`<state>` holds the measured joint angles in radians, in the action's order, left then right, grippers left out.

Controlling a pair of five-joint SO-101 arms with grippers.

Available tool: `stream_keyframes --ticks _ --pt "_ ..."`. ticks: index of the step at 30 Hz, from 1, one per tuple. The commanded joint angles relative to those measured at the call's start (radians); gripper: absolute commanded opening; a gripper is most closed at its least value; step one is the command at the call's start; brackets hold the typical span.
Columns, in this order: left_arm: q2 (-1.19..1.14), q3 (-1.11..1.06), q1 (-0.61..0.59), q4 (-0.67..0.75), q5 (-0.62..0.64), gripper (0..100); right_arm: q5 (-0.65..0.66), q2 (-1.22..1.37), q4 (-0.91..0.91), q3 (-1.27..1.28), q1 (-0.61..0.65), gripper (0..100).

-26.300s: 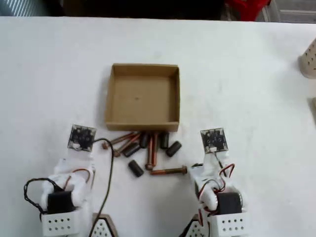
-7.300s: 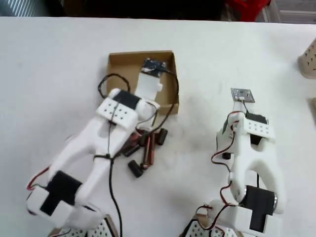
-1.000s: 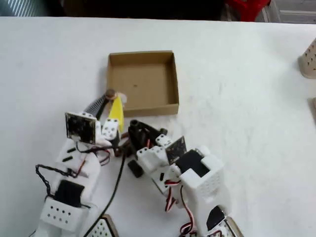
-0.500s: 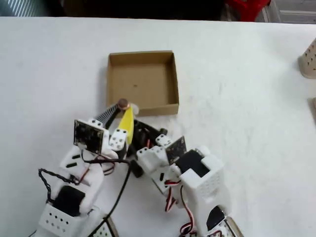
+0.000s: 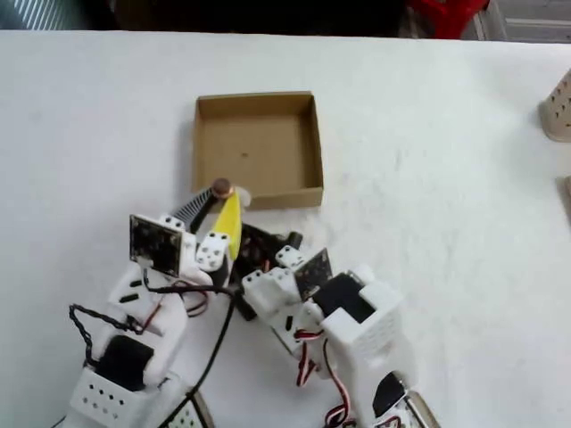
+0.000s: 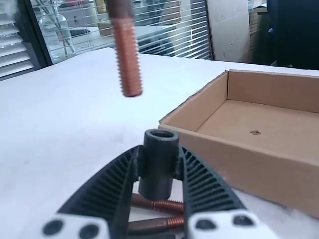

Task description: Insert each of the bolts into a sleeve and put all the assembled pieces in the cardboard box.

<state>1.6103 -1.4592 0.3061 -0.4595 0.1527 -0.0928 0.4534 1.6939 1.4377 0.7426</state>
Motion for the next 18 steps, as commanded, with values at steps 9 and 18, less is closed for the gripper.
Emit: stream_keyframes --ticks 9,18 --pt "0.074 -0.028 0.004 0.0 0.08 2 0.015 -0.004 0.028 0.002 0.002 1.5" --pt "0.079 -0.064 0.002 0.008 0.078 2 0.015 -0.012 0.051 0.037 0.012 1.5"
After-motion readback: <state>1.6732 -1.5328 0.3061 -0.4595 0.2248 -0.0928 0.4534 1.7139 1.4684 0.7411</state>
